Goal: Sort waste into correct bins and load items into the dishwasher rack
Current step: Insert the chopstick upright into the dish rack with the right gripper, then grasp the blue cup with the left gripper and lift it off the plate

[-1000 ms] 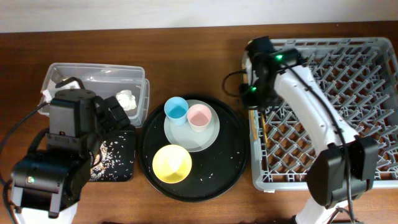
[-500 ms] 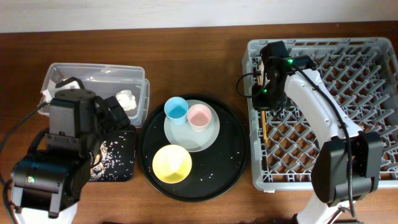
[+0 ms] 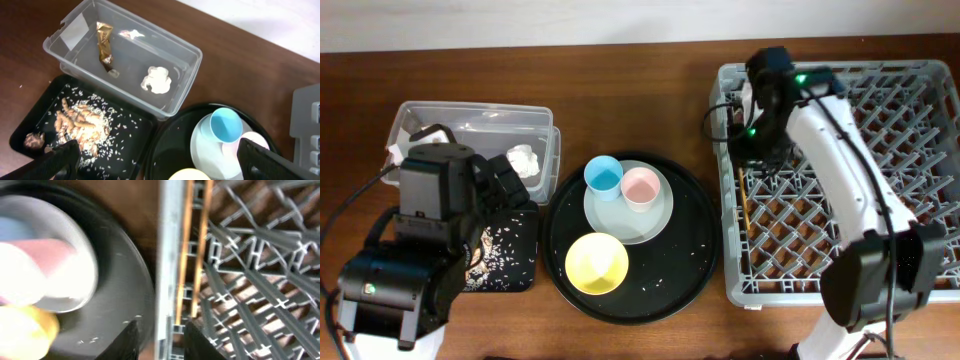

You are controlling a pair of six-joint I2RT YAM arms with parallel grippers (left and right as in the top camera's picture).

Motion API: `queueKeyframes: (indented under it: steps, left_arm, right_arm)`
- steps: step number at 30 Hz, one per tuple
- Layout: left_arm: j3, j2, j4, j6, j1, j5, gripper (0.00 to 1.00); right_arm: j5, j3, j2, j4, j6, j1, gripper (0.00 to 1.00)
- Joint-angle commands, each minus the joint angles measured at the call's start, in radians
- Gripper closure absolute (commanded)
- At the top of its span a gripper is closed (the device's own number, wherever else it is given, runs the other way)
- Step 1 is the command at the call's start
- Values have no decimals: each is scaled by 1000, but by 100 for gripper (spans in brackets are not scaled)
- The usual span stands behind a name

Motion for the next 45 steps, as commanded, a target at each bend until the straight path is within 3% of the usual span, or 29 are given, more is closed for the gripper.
queueKeyframes:
  steps: [1, 3, 4, 14, 18, 21, 23, 26, 32, 35, 40, 45]
  left_arm:
    - [8, -3, 1, 9, 2, -4, 1]
    - [8, -3, 1, 9, 2, -4, 1]
    - [8, -3, 1, 9, 2, -4, 0]
    - [8, -3, 2, 8, 2, -3, 1]
    - [8, -3, 68, 9, 2, -8, 1]
    - [5, 13, 111, -32, 2, 174, 1]
    - [-2, 79, 92, -44, 0, 263, 20]
    - [-2, 194, 20, -44, 0, 290, 23]
    - [-2, 470, 29, -44, -32, 361, 32]
    - [-2, 583, 134, -44, -79, 372, 57]
    - [-2, 700, 284, -45, -119, 371, 57]
    - [-2, 798, 310, -44, -121, 370, 57]
  right_arm:
    - [-177, 64, -17, -43, -84, 8, 64]
    - [-175, 64, -17, -43, -84, 8, 55]
    - [-175, 64, -17, -43, -84, 8, 2]
    - [-159, 64, -17, -43, -84, 7, 2]
    - [-159, 64, -17, -43, -84, 7, 2]
    - [-159, 64, -17, -43, -84, 7, 2]
    - [-159, 64, -17, -43, -83, 7, 2]
    - [-159, 64, -17, -42, -84, 7, 2]
    - [-159, 64, -17, -43, -84, 7, 2]
    - [-159, 64, -17, -43, -84, 7, 2]
    - [-159, 64, -17, -43, -84, 7, 2]
    - [-159, 64, -17, -43, -84, 7, 2]
